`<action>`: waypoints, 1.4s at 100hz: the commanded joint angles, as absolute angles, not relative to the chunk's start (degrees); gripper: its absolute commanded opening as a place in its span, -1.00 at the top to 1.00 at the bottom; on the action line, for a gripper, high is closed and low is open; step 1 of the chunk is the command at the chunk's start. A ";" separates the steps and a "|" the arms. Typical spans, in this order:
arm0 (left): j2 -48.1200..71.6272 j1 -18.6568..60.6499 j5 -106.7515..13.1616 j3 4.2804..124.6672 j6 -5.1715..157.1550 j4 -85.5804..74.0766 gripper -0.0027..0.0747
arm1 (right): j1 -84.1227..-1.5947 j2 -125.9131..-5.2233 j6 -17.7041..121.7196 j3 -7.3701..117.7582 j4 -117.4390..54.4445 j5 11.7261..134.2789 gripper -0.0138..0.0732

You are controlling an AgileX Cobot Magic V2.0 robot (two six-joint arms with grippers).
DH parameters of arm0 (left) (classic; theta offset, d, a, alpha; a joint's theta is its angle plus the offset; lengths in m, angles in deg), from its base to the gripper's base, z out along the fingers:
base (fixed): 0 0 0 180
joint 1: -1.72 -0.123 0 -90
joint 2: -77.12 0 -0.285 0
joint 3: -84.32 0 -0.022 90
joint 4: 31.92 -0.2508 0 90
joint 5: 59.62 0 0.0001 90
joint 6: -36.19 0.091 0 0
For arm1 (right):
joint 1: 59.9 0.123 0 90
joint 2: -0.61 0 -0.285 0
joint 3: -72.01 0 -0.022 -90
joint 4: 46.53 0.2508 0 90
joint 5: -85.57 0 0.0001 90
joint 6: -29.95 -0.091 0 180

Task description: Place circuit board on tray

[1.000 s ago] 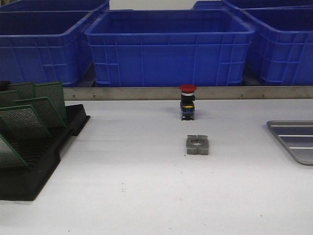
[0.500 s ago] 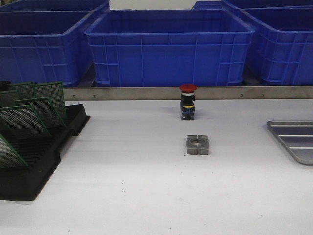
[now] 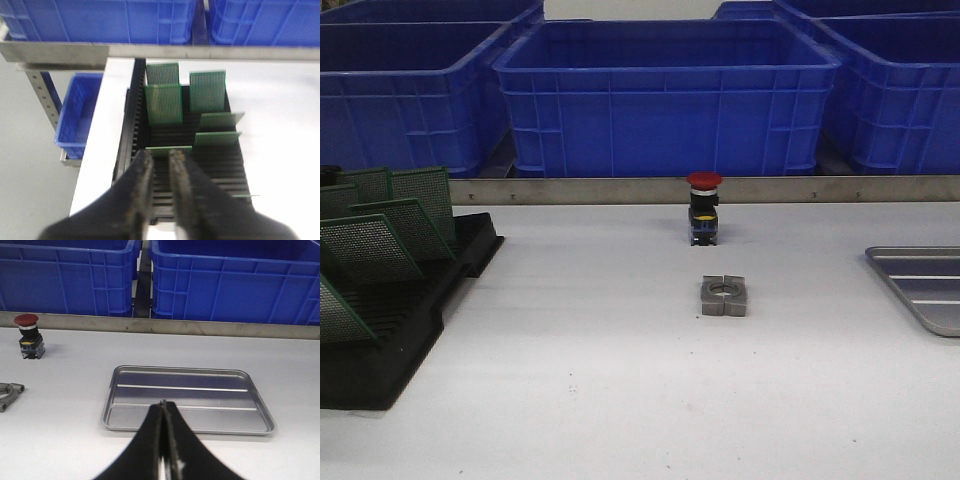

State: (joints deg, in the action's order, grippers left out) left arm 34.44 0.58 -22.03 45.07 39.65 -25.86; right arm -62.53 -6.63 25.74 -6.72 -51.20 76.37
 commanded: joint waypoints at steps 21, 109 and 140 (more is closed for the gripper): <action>20.87 0.80 -23.65 49.89 72.97 -17.53 -0.17 | -62.92 -5.31 26.16 -6.74 -51.39 80.63 0.82; 0.03 2.66 -14.89 50.52 140.44 8.58 0.06 | -62.92 -5.31 26.16 -6.74 -51.39 80.63 0.82; -9.84 3.66 -20.75 50.52 140.44 15.03 0.06 | -62.92 -5.31 26.16 -6.74 -51.39 80.63 0.82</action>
State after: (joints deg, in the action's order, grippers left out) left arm -8.64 3.32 -18.87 48.81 140.54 9.61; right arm -62.53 -6.63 25.74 -6.72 -51.20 76.37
